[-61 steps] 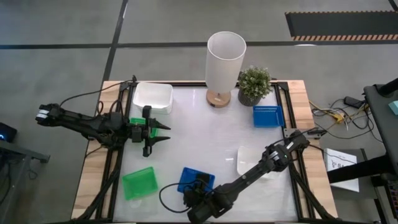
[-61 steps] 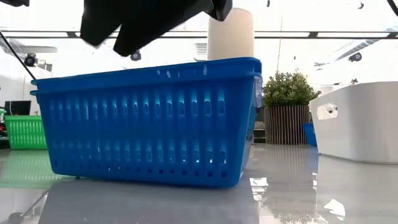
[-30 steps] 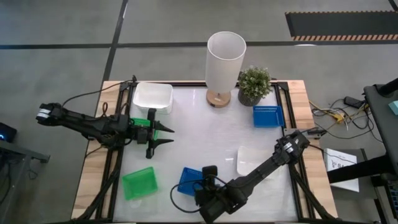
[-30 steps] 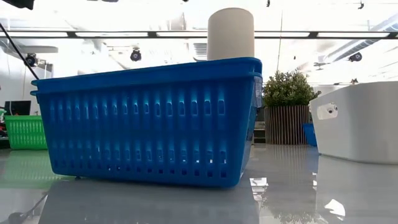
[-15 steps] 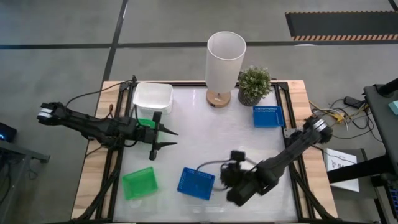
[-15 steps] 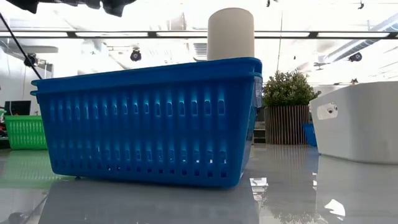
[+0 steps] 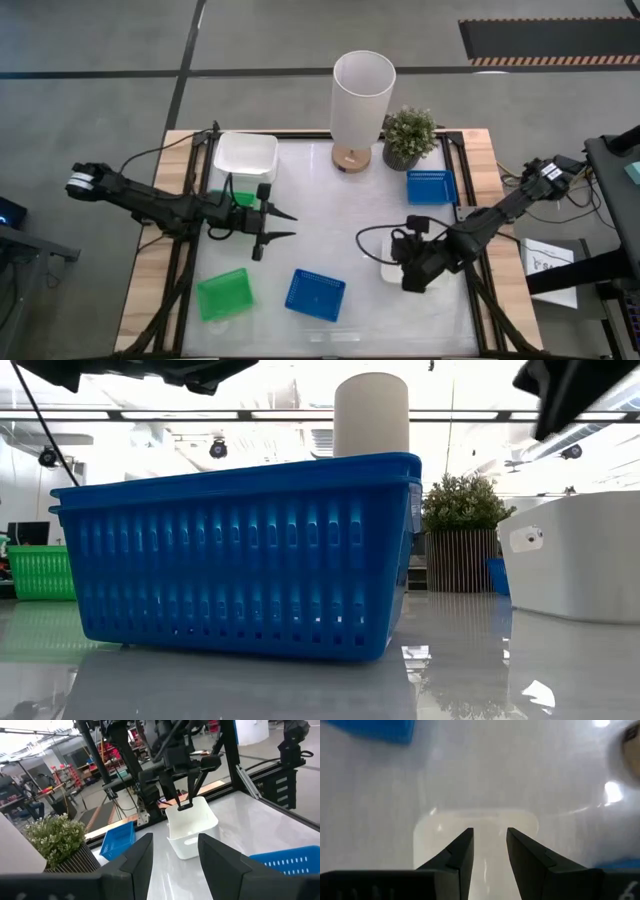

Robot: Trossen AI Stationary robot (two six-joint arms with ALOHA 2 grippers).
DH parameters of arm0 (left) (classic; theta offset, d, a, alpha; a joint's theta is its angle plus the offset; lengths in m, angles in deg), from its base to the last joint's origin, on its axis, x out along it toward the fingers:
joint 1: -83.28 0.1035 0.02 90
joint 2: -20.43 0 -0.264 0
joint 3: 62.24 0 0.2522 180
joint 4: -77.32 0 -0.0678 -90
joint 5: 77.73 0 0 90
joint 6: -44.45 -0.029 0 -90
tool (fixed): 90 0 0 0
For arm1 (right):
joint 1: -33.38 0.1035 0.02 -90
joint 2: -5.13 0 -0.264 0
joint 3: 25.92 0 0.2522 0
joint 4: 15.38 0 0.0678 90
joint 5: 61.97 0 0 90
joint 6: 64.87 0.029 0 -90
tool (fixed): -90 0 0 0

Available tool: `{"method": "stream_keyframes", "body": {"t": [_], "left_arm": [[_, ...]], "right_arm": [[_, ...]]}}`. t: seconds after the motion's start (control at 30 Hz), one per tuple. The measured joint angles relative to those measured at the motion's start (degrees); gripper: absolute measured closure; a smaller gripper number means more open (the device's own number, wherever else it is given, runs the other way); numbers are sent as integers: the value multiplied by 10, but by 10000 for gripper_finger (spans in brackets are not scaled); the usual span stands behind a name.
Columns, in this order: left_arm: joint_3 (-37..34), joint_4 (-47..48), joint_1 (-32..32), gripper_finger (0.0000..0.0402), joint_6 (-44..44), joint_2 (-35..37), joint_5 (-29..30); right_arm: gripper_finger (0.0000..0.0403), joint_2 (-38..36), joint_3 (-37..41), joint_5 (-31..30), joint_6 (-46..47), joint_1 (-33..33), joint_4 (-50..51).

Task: Stack baskets by color
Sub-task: Stack the right white bin on the white bins

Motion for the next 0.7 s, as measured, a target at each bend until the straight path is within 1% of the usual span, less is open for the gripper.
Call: {"method": "stream_keyframes", "body": {"t": [0.07,0.13,0.27,0.4,0.57,0.7], "left_arm": [[0,0,0,261,0,2,0],[0,-6,0,261,0,3,0],[1,-18,0,261,0,3,1],[1,-22,0,261,0,3,3],[1,-25,0,261,0,4,3],[1,-25,0,261,0,4,3]], "right_arm": [[294,-12,18,17,-2,-2,6],[294,-20,37,17,-13,-2,16],[290,-23,75,6,-102,-2,8],[267,-8,84,3,-171,-17,-18],[231,38,55,-28,-332,-32,-37],[215,90,14,-26,-459,-46,-33]]}}
